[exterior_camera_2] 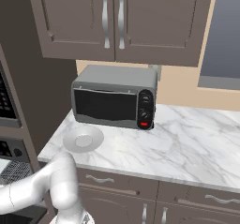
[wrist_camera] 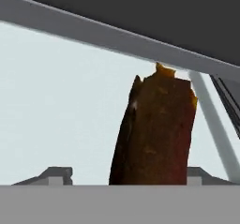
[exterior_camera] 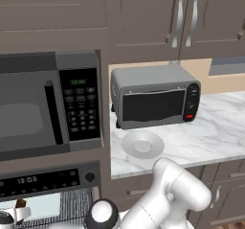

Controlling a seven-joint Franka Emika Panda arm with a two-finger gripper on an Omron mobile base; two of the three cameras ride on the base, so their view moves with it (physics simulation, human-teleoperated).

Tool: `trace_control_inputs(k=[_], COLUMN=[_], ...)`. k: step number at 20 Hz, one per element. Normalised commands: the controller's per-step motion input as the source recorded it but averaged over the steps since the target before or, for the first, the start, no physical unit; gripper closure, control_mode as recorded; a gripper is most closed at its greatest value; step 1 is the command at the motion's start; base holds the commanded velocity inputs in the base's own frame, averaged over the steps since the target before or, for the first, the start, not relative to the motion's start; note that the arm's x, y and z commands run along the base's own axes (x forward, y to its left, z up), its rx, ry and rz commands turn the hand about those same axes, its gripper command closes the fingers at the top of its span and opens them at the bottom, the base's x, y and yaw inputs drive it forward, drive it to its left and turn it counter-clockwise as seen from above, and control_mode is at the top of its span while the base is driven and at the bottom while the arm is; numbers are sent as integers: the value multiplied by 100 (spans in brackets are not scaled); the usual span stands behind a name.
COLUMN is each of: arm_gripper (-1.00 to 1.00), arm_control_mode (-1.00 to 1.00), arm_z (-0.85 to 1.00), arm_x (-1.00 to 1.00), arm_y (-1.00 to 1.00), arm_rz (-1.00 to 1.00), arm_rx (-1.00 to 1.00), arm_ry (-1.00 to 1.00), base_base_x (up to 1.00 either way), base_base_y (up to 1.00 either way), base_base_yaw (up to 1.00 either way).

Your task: Place the sweet potato on the top rack of the oven.

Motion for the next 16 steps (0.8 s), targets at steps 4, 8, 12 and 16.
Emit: trace_control_inputs(k=[4, 8, 12, 16], arm_gripper=[-100, -100, -100, -100], arm_control_mode=[-100, -100, -100, -100], arm_z=[4, 16, 40, 60], arm_x=[-10, -49, -67, -68], arm_y=[0, -3, -19, -61], arm_rz=[0, -1, -3, -1], arm_rx=[0, 4, 13, 29], arm_ry=[0, 0, 0, 0], base_base_x=[0, 0, 0, 0], base_base_y=[0, 0, 0, 0], base_base_yaw=[0, 0, 0, 0])
